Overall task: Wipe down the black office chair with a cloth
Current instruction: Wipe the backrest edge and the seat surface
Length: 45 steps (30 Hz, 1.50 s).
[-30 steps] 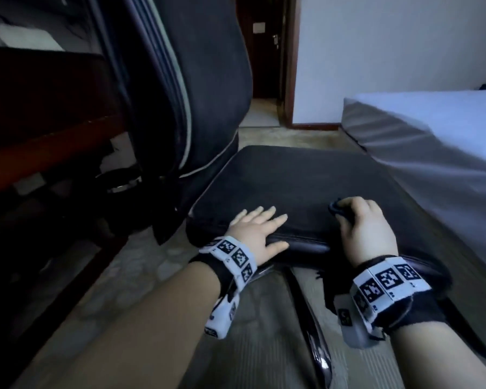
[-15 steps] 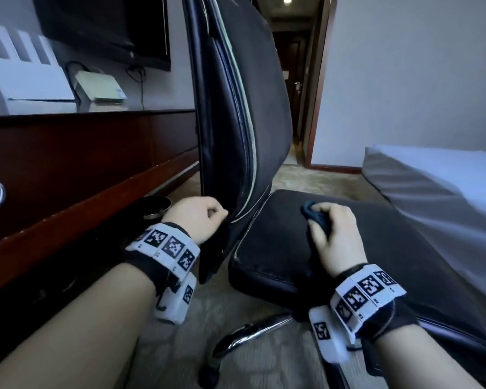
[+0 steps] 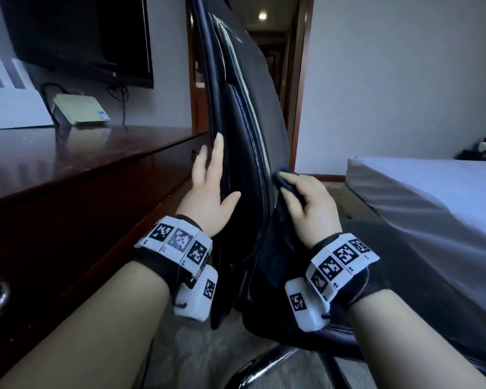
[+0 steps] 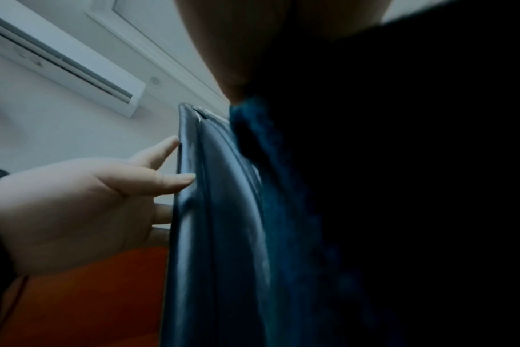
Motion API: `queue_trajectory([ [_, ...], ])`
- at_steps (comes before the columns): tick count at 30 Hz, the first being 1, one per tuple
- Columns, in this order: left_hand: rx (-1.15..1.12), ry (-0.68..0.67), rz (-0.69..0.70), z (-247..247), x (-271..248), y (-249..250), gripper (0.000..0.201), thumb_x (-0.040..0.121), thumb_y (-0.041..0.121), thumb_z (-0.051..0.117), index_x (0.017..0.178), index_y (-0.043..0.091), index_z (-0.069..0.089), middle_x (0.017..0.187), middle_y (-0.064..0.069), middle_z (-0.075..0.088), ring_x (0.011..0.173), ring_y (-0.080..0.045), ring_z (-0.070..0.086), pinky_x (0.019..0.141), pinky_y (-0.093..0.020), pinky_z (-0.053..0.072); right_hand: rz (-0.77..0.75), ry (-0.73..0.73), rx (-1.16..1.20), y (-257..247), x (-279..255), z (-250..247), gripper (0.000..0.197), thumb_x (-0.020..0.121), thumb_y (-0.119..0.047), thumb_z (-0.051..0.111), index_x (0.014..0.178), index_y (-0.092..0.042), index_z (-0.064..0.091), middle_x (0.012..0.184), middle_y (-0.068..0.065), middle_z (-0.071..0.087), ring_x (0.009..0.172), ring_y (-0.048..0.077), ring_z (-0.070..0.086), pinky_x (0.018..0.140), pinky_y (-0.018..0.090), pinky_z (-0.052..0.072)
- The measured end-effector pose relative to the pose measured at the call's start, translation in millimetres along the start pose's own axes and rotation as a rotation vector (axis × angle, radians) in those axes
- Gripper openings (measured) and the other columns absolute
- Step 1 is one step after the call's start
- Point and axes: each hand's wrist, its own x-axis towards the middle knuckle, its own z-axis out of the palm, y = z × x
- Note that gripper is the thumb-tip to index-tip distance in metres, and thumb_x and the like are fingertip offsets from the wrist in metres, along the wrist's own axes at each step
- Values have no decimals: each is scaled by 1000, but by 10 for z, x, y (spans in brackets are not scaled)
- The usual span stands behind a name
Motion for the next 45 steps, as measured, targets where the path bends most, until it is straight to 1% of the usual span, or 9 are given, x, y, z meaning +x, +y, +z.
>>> queue_trajectory([
  [8, 115, 3, -95, 155, 109, 68, 87, 96, 12, 40, 120, 54, -33, 155, -12, -13, 50, -23, 54, 45, -23, 44, -96, 40, 97, 178, 370, -88, 31, 89, -10, 55, 119, -13, 62, 104, 3, 47, 100, 5, 42, 90, -4, 23],
  [12, 140, 3, -112, 126, 128, 71, 91, 96, 13, 42, 119, 56, -35, 155, -10, -15, 61, -9, 46, 64, -28, 51, -228, -8, 155, 222, 684, -13, 31, 88, -12, 53, 118, -12, 63, 103, 0, 45, 99, 6, 43, 90, -4, 24],
  [14, 164, 38, -102, 55, 144, 131, 95, 94, 15, 47, 121, 54, -35, 155, -6, -10, 79, -20, 58, 80, -32, 52, -285, -27, 178, 174, 867, 10, 31, 88, -12, 53, 118, -12, 63, 103, 0, 46, 99, 9, 44, 90, -4, 24],
  [19, 176, 223, -50, -371, 496, 459, 87, 95, 22, 48, 137, 40, -26, 154, -5, 9, 124, -28, 41, 86, -17, 26, -309, -63, 231, -11, 1266, -33, 31, 91, -10, 54, 121, -12, 61, 106, 4, 48, 102, 8, 42, 88, -7, 20],
  [26, 259, 216, -80, -523, 768, 662, 83, 96, 15, 42, 142, 35, -24, 154, -4, 15, 114, -36, 53, 96, -44, 44, -368, -129, 205, -252, 1807, -172, 34, 93, -10, 52, 127, -14, 55, 113, 7, 46, 103, 5, 35, 83, -11, 14],
  [33, 324, 199, -170, -519, 770, 700, 85, 95, 14, 40, 137, 37, -30, 154, -6, 14, 71, -32, 62, 71, -44, 53, -470, -215, 148, -625, 2320, 36, 36, 95, -13, 46, 131, -12, 51, 111, 2, 45, 97, 2, 36, 80, 2, 22],
  [37, 338, 195, -204, -530, 777, 680, 85, 95, 14, 40, 138, 36, -30, 155, -4, 11, 79, -34, 64, 75, -44, 53, -413, -246, 288, -604, 2292, 130, 29, 95, -13, 46, 119, 0, 55, 80, -14, 35, 68, -13, 42, 68, -3, 29],
  [42, 336, 201, -210, -522, 823, 653, 85, 96, 13, 40, 138, 34, -30, 154, -5, 15, 102, -39, 59, 86, -46, 50, -580, -272, 85, -169, 1894, 124, 31, 93, -9, 49, 121, -16, 60, 94, 6, 44, 83, 21, 50, 75, 33, 45],
  [45, 364, 169, -197, -522, 851, 663, 86, 95, 13, 41, 138, 34, -30, 156, -2, 10, 105, -39, 58, 89, -46, 49, -604, -279, 69, -96, 1918, 43, 32, 93, -10, 49, 122, -18, 60, 100, 6, 48, 88, 23, 52, 78, 33, 46],
])
